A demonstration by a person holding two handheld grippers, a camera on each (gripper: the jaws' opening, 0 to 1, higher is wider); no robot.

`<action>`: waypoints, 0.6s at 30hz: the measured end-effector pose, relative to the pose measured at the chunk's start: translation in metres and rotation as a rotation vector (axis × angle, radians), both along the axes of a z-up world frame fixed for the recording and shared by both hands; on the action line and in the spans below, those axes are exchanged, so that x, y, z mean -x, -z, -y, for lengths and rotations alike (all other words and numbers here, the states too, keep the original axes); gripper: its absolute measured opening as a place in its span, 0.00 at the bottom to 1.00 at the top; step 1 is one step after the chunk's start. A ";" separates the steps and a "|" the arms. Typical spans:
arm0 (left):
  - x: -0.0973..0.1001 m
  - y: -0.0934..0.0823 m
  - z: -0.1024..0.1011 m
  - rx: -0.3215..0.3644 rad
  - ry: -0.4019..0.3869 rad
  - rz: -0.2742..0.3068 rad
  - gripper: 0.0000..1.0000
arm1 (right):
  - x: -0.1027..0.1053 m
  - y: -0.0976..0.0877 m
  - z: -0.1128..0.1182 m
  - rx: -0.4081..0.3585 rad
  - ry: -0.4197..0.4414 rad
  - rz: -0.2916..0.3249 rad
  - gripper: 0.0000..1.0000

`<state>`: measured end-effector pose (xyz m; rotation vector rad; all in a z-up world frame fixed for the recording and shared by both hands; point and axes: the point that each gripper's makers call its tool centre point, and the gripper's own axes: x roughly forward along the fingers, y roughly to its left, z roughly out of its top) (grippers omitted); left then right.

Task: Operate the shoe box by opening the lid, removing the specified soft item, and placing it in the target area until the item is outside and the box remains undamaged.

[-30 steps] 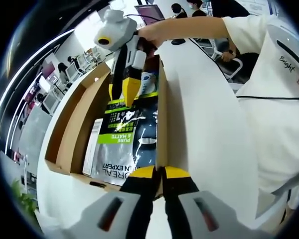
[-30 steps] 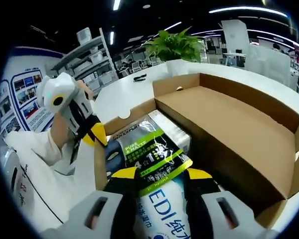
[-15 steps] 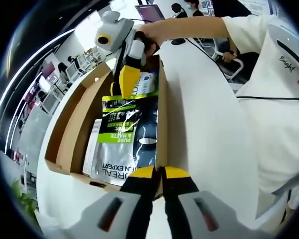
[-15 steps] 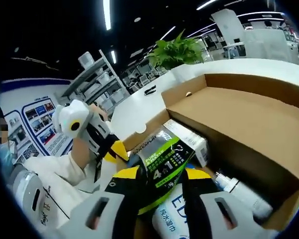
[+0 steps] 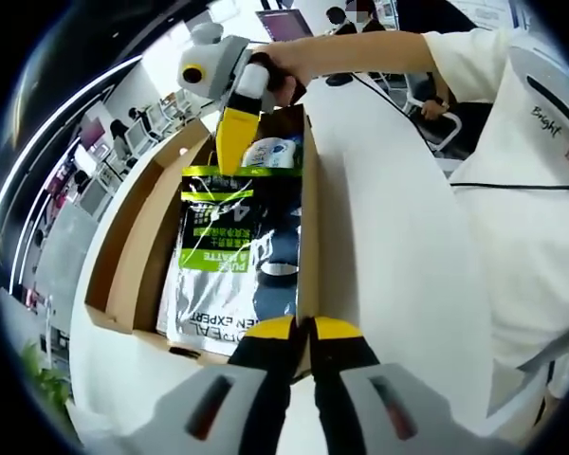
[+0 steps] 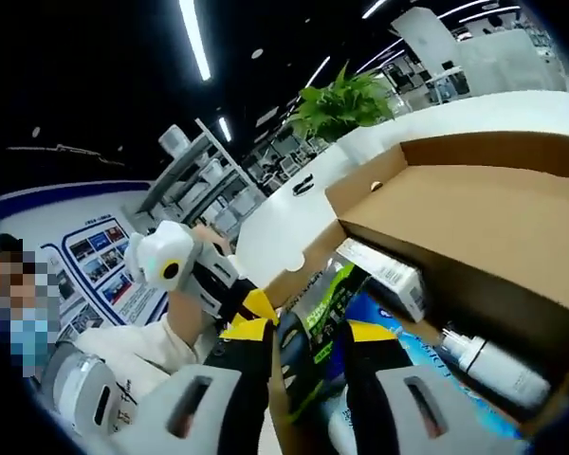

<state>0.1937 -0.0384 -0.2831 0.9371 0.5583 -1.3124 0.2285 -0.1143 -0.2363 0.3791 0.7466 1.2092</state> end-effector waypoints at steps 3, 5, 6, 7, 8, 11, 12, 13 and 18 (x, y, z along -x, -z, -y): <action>0.000 0.001 0.000 -0.003 -0.001 -0.001 0.05 | 0.001 0.005 -0.006 0.010 -0.003 -0.006 0.27; -0.001 0.001 0.000 -0.009 -0.003 -0.004 0.05 | 0.003 0.011 -0.011 0.052 -0.015 0.026 0.25; 0.000 0.001 0.000 -0.010 -0.004 -0.004 0.05 | 0.005 0.011 -0.015 0.052 -0.019 0.028 0.24; 0.000 0.001 0.000 -0.010 -0.004 -0.004 0.05 | 0.005 0.011 -0.016 0.054 -0.024 0.026 0.24; 0.000 0.001 0.000 -0.010 -0.003 -0.003 0.05 | 0.006 0.009 -0.019 0.046 -0.029 0.022 0.24; 0.000 0.001 0.000 -0.008 -0.003 0.001 0.05 | 0.005 0.009 -0.017 0.048 -0.022 0.026 0.23; 0.000 0.001 0.000 -0.006 -0.002 0.000 0.05 | 0.006 0.008 -0.017 0.044 -0.025 0.027 0.23; 0.000 0.001 0.000 -0.005 -0.003 0.000 0.05 | 0.006 0.007 -0.016 0.041 -0.026 0.026 0.23; 0.000 0.001 0.000 -0.006 -0.002 0.002 0.05 | 0.006 0.008 -0.016 0.037 -0.016 0.020 0.23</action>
